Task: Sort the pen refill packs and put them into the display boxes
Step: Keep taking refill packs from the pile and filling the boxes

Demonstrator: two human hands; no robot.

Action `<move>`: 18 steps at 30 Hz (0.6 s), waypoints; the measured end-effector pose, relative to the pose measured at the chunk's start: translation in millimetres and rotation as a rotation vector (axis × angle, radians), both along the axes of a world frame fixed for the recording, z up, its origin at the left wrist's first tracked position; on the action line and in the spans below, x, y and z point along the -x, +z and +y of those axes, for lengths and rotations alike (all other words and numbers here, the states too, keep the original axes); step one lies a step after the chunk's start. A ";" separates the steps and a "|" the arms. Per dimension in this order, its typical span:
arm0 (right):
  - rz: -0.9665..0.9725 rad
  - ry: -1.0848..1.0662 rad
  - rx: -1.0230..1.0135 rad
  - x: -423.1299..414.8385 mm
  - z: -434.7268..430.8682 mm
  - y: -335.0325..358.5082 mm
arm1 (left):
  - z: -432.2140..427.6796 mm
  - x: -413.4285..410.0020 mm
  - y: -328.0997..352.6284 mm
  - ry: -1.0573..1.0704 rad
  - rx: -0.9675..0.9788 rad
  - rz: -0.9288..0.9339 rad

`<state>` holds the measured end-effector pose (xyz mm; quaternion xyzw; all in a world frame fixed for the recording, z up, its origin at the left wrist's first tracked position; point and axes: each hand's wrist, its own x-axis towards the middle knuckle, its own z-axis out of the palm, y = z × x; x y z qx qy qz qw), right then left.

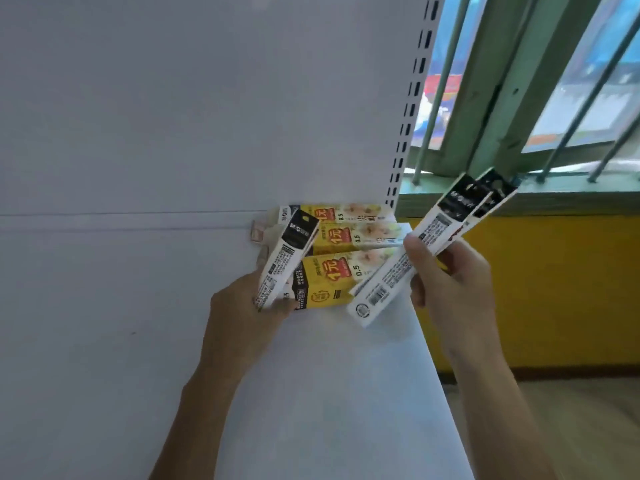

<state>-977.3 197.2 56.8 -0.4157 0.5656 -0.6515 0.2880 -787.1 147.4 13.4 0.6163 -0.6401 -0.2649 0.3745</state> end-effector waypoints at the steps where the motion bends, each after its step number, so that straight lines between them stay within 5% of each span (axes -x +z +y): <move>1: -0.023 -0.007 0.048 -1.1 -0.7 5.5 | 4.0 -0.5 -0.9 0.043 0.076 -0.036; 8: -0.160 0.009 0.349 -26.1 1.9 52.7 | 27.1 -31.7 49.6 -0.083 0.688 -0.219; 14: -0.122 0.139 0.590 -44.2 9.5 94.2 | 40.9 -45.4 93.4 -0.228 0.836 -0.341; 18: 0.049 0.165 0.561 -59.3 9.3 94.4 | 46.0 -40.7 83.8 -0.264 0.851 -0.274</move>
